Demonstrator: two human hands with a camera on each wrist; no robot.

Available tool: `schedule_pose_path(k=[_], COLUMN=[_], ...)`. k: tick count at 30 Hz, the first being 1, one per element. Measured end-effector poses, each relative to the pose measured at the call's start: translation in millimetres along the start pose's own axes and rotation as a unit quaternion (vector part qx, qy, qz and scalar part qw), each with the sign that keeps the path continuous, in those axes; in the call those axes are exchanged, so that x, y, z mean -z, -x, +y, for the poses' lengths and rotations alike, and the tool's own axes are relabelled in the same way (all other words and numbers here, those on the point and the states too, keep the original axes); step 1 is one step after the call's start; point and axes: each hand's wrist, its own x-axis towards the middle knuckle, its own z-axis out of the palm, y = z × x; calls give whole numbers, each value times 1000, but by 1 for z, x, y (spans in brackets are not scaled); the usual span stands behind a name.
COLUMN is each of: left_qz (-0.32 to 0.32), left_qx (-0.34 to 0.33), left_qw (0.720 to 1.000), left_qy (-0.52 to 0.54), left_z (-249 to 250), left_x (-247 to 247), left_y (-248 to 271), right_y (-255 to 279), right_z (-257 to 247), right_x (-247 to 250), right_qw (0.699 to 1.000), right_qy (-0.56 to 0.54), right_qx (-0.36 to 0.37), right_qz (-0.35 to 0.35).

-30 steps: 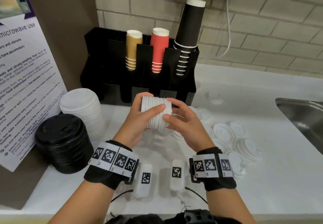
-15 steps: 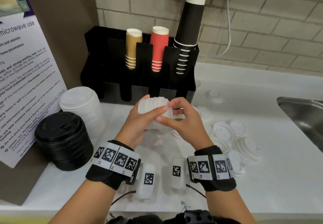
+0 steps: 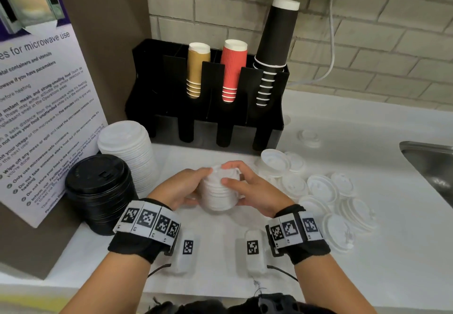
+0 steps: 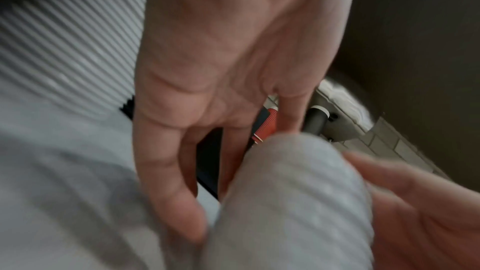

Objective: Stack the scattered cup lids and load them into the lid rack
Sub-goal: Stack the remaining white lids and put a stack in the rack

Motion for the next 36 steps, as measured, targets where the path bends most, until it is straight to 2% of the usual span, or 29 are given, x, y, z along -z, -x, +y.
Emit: schedule_pose_path(k=[2, 4, 7, 10, 13, 15, 18, 19, 21, 23, 24, 26, 28, 31, 34, 36], left_qz=[-21, -45, -54, -45, -20, -14, -2, 2, 8, 10, 12, 15, 15, 13, 21, 39], left_qx=[2, -24, -70, -102, -118, -124, -136, -144, -159, -166, -167, -166, -158, -164, -184, -195], left_qw=[998, 994, 981, 972, 970, 968, 969, 967, 963, 960, 958, 954, 952, 951, 947, 940], left_qy=[-61, -99, -173, -207, -212, -216, -208, -209, -217, -226, -233, -250, -262, -261, -264, -278], left_z=[0, 1, -1, -3, -3, -3, -4, -5, -5, -4, -4, -3, -1, 0, 2, 3], left_x=[3, 7, 9, 5, 4, 5, 4, 3, 3, 4, 4, 4, 2, -2, -7, -10], left_y=[2, 4, 5, 3, 1, 0, -2, -3, -5, -6, -6, -8, -9, -10, -11, -12], right_y=[-1, -3, -6, -12, -17, -23, -34, -37, -40, -40, -39, -33, -26, -12, -3, -2], right_z=[6, 7, 8, 4, -9, -15, -16, -16, -15, -15, -17, -24, -31, -35, -28, -20], right_x=[-1, -3, -3, 3, 23, 36, 41, 40, 40, 43, 45, 50, 54, 47, 32, 24], right_qw=[1000, 995, 967, 948, 929, 877, 770, 745, 723, 730, 748, 815, 884, 959, 981, 979], right_qy=[30, 100, 252, 315, 360, 466, 632, 663, 689, 681, 659, 563, 422, 147, -78, -146], right_qx=[3, 24, 35, 29, 58, 39, -30, -36, -24, 3, 18, 57, 91, 102, 69, 32], right_qz=[-6, -10, -11, -24, 67, 109, 82, 66, 49, 60, 77, 124, 178, 222, 165, 141])
